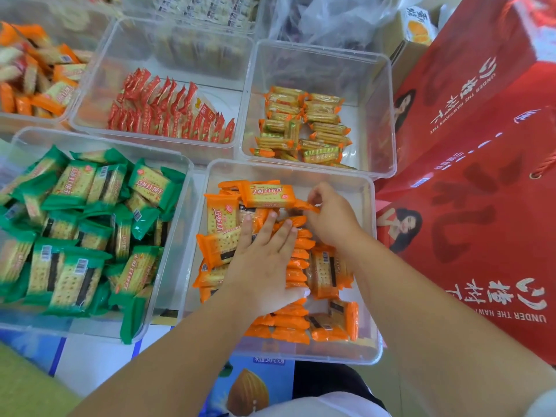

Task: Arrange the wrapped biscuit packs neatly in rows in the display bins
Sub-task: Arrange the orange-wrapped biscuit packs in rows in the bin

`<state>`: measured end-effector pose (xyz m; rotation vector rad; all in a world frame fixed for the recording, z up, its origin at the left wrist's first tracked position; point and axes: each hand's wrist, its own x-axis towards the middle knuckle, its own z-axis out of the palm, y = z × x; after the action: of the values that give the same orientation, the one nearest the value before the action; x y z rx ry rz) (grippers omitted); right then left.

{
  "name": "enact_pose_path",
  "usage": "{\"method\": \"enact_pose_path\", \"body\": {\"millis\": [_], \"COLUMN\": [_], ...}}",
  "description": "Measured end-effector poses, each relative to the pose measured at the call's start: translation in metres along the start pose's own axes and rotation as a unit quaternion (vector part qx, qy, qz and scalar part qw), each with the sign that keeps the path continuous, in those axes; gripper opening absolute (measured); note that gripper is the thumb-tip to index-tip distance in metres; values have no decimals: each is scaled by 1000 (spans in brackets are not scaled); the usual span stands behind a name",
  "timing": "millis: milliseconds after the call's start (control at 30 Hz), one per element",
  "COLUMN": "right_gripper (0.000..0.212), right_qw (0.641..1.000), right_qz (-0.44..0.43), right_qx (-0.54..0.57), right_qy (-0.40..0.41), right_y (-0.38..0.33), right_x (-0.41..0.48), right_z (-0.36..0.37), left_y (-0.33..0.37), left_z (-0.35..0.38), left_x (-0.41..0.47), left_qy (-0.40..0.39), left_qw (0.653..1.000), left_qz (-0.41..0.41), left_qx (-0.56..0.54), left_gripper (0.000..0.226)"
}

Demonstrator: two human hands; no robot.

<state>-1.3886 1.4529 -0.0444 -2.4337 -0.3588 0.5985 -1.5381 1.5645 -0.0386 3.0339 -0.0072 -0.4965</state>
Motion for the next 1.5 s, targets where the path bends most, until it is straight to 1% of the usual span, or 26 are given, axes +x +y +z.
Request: {"method": "enact_pose_path", "body": {"millis": [67,100,167,233,267,333,367,400,433,467,533,600,667,800,933,1033,1100,1167,1233,1300,1333,1367,1500], "right_gripper": [22,23,29,28,26,28,32,35,37,36,35,36,39,43,43,46,55,65,81,101,104,100,59], "right_qw": [1000,999,994,990,990,995,996,997,996,996,995,994,994,991,989,988,986,982,977,977,978,979,980], "right_qz": [-7,-14,-22,-33,-40,-38,-34,-33,-32,-34,-39,-46,-50,-39,-44,-46,-22,4,18,18,16,11,-10], "right_qx": [21,28,40,5,-11,-8,10,31,48,58,66,65,62,100,126,134,157,187,211,210,204,197,194], "right_qy": [-14,-34,-99,-140,-136,-97,-80,-69,-65,-63,-65,-69,-69,-75,-68,-58,-48,-38,-33,-38,-41,-43,-44], "right_y": [-2,-5,-12,-16,-16,-12,-9,-6,-2,1,5,9,12,17,22,25,26,26,26,27,27,28,29], "right_x": [6,9,10,9,8,4,1,-2,-5,-8,-11,-10,-10,-14,-18,-21,-22,-24,-25,-25,-24,-23,-21], "right_z": [-4,-6,-4,2,6,12,14,16,17,19,22,25,28,34,35,36,38,40,41,39,39,38,38], "left_y": [-2,-2,-3,-4,-5,-8,-12,-17,-22,-26,-35,-40,-42,-42,-42,-43,-40,-35,-30,-25,-23,-22,-21], "left_z": [-1,-3,-8,-18,-24,-33,-36,-40,-46,-51,-58,-60,-58,-58,-61,-68,-74,-78,-81,-80,-79,-78,-73], "left_x": [0,-1,-2,-4,-6,-7,-4,0,5,11,24,35,40,43,45,45,48,53,61,70,73,76,85], "left_qy": [-2,-6,-12,3,34,158,219,251,251,229,144,68,47,77,102,158,197,211,204,186,176,169,134], "left_qw": [1000,1000,1000,999,996,981,970,963,963,968,982,989,989,987,981,972,966,963,967,975,978,981,990], "left_qz": [10,13,16,21,27,36,21,-9,-43,-73,-112,-133,-140,-136,-128,-94,-68,-44,-24,-3,0,-3,-10], "left_qx": [6,5,-9,-47,-79,-110,-107,-98,-85,-69,-40,-2,3,-43,-106,-143,-155,-159,-150,-120,-109,-99,-49], "left_gripper": [106,106,103,91,78,44,34,31,36,44,58,57,50,33,31,23,22,23,22,17,14,12,10]}}
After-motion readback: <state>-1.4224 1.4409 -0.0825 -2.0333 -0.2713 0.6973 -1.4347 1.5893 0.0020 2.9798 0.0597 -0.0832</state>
